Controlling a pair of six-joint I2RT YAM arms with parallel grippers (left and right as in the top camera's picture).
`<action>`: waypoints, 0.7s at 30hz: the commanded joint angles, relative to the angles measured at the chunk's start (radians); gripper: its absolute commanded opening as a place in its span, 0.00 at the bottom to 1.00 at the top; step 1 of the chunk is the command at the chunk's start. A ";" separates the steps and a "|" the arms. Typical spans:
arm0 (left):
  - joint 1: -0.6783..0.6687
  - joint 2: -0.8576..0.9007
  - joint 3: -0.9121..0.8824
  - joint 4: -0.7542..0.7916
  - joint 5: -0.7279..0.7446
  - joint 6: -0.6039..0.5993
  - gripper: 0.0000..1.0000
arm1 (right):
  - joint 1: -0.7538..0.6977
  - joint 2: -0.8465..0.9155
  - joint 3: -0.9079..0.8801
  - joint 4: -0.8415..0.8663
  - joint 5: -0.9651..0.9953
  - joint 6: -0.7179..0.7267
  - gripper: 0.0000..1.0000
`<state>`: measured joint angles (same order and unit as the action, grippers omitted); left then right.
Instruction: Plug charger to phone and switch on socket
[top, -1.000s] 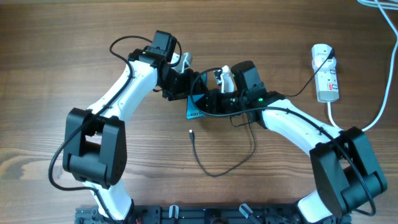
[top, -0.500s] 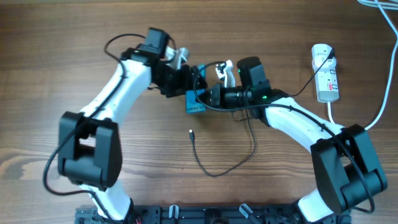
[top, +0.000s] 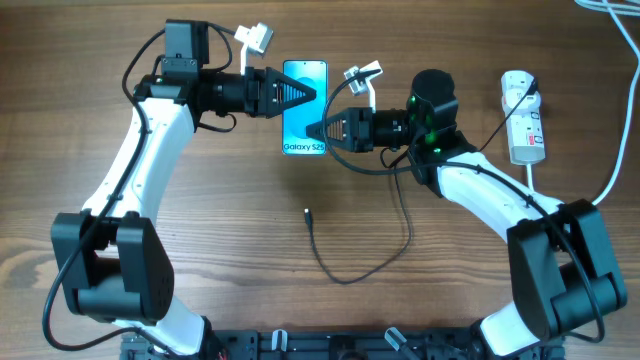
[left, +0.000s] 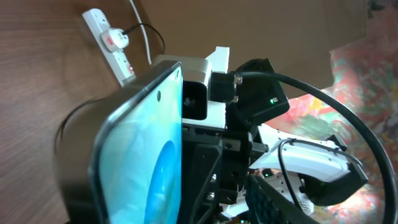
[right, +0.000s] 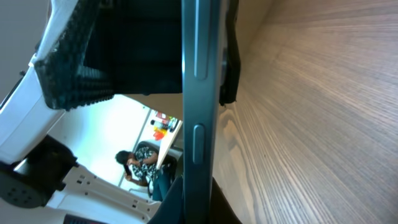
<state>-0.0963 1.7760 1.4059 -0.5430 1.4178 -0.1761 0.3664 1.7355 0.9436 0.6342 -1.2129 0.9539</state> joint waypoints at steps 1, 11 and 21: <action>-0.020 -0.035 0.007 0.005 0.113 0.012 0.49 | 0.012 0.002 0.011 -0.007 -0.023 0.019 0.04; -0.039 -0.035 0.007 -0.015 0.112 0.013 0.42 | 0.001 0.002 0.011 0.048 -0.012 0.153 0.04; -0.035 -0.035 0.007 -0.022 0.111 0.016 0.37 | -0.020 0.002 0.011 0.106 -0.008 0.227 0.04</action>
<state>-0.1207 1.7760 1.4059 -0.5758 1.4517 -0.1734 0.3580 1.7351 0.9451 0.7429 -1.2594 1.1511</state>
